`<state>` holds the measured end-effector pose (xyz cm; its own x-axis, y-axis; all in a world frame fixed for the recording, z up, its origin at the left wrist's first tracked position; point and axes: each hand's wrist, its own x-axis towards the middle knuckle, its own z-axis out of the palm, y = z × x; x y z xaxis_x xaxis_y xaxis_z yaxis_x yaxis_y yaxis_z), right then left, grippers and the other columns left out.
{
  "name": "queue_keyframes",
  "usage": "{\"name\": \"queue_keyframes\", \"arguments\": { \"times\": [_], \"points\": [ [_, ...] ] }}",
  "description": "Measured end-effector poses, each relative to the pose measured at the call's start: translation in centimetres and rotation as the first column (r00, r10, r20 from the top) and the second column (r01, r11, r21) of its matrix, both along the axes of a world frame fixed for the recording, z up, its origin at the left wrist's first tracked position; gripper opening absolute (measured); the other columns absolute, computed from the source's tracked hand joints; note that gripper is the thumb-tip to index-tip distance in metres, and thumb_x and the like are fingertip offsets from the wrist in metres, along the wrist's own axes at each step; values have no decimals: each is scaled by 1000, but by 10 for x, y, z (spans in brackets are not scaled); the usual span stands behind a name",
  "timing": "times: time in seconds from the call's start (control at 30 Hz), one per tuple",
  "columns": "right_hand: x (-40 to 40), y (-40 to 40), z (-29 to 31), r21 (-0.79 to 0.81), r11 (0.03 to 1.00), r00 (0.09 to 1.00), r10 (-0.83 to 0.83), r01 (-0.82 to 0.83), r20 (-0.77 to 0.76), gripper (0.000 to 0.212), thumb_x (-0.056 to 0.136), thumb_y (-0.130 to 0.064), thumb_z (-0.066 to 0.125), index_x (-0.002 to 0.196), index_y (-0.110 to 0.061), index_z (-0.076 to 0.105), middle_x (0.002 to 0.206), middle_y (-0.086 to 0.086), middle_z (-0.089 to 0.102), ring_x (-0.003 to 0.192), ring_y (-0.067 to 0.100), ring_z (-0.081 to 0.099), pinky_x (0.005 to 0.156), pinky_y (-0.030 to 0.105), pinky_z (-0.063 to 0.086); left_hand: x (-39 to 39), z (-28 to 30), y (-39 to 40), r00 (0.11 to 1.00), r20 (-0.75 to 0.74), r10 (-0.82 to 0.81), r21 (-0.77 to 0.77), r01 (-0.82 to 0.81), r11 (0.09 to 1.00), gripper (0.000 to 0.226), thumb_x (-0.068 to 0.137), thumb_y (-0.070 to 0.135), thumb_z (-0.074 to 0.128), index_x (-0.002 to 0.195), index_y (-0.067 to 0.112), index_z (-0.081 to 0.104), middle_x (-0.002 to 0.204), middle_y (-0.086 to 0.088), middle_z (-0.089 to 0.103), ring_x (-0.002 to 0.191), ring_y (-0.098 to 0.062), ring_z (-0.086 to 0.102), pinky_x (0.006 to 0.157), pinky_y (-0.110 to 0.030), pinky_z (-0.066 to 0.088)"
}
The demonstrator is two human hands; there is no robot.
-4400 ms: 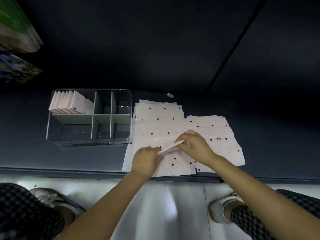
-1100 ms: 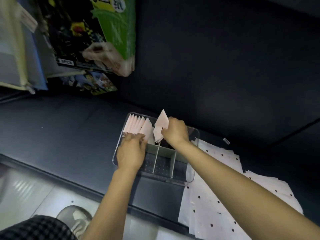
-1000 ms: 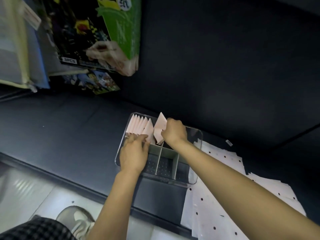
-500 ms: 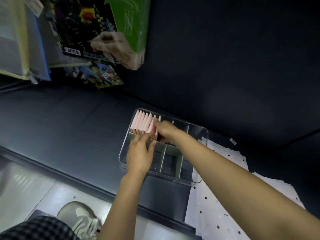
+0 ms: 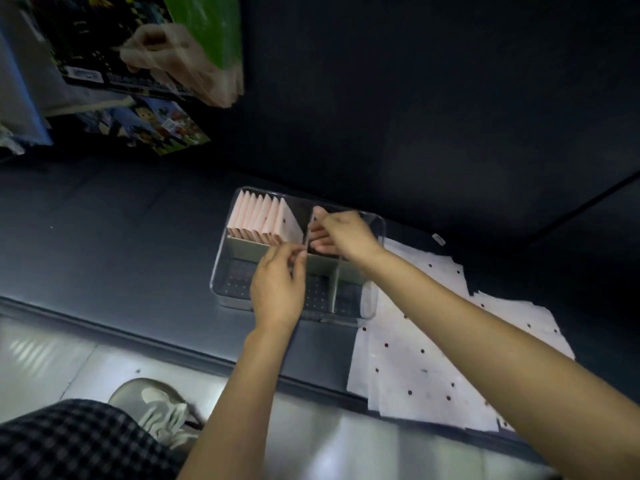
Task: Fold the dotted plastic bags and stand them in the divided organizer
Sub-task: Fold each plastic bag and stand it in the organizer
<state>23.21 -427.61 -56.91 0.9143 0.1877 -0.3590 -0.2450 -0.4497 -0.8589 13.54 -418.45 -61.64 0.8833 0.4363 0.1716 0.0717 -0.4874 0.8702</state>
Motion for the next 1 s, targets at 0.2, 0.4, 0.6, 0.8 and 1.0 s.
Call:
{"name": "queue_keyframes", "arguments": {
  "times": [0.2, 0.4, 0.6, 0.8, 1.0],
  "points": [
    [-82, -157, -13, -119, 992, 992, 45, -31, 115, 13, 92, -15, 59, 97, -8, 69, 94, 8, 69, 84, 16, 65, 79, 19, 53, -35, -18, -83, 845, -182, -503, 90, 523, 847, 12, 90, 24, 60, 98, 20, 67, 96, 0, 65, 84, -19, 61, 73, -34, 49],
    [-170, -276, -70, -618, 735, 928, 373, -280, 24, 56, 85, -35, 68, 135, -21, 49, 143, -9, 40, 132, 9, 36, 105, 11, 22, -87, -65, -120, 521, -497, -694, 285, 853, 437, 63, 86, 44, 61, 142, 29, 37, 155, 7, 23, 144, -12, 15, 116, -24, 5],
    [-210, -302, -89, -726, 666, 809, 515, -170, 283, 34, 72, -19, 81, 103, -8, 71, 127, 5, 61, 120, 24, 57, 90, 37, 53, -101, -69, -117, 578, -445, -684, 350, 815, 461, 37, 96, 37, 48, 133, 32, 51, 154, 10, 25, 144, -8, 14, 114, -19, -4],
    [-214, -294, -81, -826, 549, 706, 636, -130, 312, 39, 50, -38, 91, 76, -15, 73, 104, 5, 72, 98, 23, 69, 71, 33, 59, -105, -61, -119, 576, -488, -655, 313, 817, 485, 29, 89, 40, 59, 116, 30, 64, 146, 16, 38, 139, -4, 26, 109, -17, 23],
    [-225, -287, -79, -810, 576, 725, 604, -110, 331, 31, 45, -21, 95, 61, -14, 69, 97, 5, 74, 91, 25, 71, 65, 34, 59, -119, -61, -123, 603, -503, -619, 339, 796, 501, 28, 92, 21, 57, 119, 27, 60, 147, 16, 37, 139, -4, 26, 109, -16, 22]
  ]
}}
